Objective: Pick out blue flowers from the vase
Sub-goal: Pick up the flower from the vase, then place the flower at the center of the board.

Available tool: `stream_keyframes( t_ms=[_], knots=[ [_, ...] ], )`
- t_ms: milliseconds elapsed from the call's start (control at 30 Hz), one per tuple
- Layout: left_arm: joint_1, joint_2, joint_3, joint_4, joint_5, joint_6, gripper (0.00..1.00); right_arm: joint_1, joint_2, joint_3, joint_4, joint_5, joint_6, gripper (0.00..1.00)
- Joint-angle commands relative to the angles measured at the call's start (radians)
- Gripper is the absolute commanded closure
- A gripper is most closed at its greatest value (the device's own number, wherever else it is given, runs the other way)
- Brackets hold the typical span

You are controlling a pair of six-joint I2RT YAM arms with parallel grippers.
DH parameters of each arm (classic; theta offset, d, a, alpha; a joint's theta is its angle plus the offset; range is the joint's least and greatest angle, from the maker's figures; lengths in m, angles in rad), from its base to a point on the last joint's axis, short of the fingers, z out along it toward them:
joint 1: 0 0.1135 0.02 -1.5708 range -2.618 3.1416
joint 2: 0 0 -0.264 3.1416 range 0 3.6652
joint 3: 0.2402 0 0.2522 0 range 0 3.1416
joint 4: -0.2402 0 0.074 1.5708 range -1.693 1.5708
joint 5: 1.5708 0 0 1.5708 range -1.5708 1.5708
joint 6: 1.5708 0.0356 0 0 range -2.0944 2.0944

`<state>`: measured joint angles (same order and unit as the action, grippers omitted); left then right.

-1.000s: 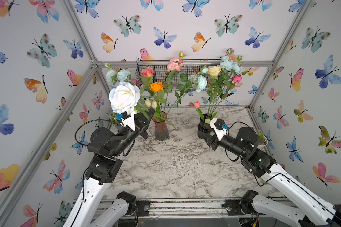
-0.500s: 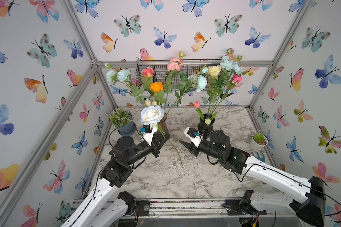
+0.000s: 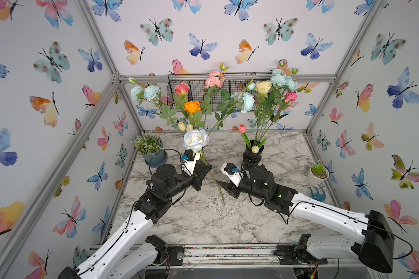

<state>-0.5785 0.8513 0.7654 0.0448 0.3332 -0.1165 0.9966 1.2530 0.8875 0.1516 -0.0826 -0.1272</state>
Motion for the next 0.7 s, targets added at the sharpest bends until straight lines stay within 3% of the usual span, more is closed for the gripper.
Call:
stream_keyframes(
  t_ms=[0,267,433,533,667],
  knots=[
    [-0.006,-0.001,0.008,0.062,-0.001,-0.009,1.0,0.008,0.024,-0.006,0.052,-0.008,0.021,0.48],
    [-0.007,-0.013,0.018,0.064,0.024,-0.029,1.0,0.008,0.131,0.023,0.1,0.041,0.018,0.48],
    [-0.007,-0.018,0.013,0.043,0.015,-0.023,1.0,0.008,0.127,0.012,0.13,0.052,0.028,0.55],
    [-0.007,-0.018,0.014,0.047,0.014,-0.024,1.0,0.007,0.107,0.005,0.136,0.054,0.032,0.67],
    [-0.007,-0.016,0.013,0.045,0.01,-0.025,1.0,0.007,0.087,-0.002,0.123,0.042,0.038,0.91]
  ],
)
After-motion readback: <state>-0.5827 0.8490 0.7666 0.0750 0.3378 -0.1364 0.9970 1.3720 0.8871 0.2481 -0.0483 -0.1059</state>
